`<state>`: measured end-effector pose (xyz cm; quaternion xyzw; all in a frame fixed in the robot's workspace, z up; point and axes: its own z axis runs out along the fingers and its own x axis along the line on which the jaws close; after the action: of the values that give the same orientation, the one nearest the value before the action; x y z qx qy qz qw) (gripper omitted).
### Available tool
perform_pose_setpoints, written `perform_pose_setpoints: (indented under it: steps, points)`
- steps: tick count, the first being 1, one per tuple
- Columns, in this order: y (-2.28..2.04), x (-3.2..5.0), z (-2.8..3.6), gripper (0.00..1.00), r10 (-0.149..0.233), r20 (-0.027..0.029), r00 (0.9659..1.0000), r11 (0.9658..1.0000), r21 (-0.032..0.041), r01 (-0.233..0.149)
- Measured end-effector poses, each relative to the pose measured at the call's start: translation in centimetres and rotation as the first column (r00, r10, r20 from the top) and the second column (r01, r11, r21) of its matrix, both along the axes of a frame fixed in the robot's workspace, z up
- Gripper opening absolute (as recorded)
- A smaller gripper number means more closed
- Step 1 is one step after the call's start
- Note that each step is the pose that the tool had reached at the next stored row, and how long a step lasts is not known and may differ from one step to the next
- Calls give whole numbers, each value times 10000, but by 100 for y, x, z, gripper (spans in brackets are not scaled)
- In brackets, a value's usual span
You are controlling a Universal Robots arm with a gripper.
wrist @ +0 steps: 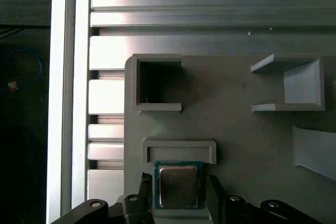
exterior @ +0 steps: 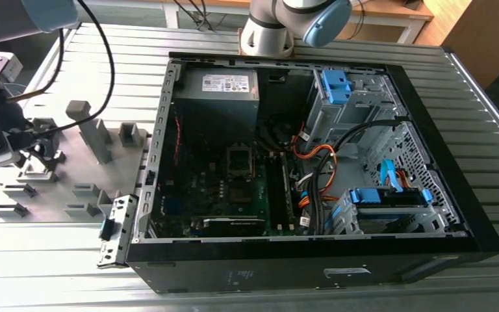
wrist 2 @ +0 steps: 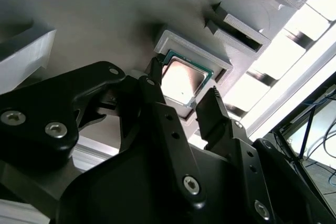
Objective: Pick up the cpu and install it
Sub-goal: 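Pick up the cpu and move it towards the insertion slot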
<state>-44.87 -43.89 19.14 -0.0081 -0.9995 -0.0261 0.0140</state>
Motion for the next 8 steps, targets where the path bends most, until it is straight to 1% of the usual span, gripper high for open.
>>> perform_pose_setpoints:
  steps: [8]
  points:
    - [0,0,-27,53,0,0,10000,10000,-5,0]
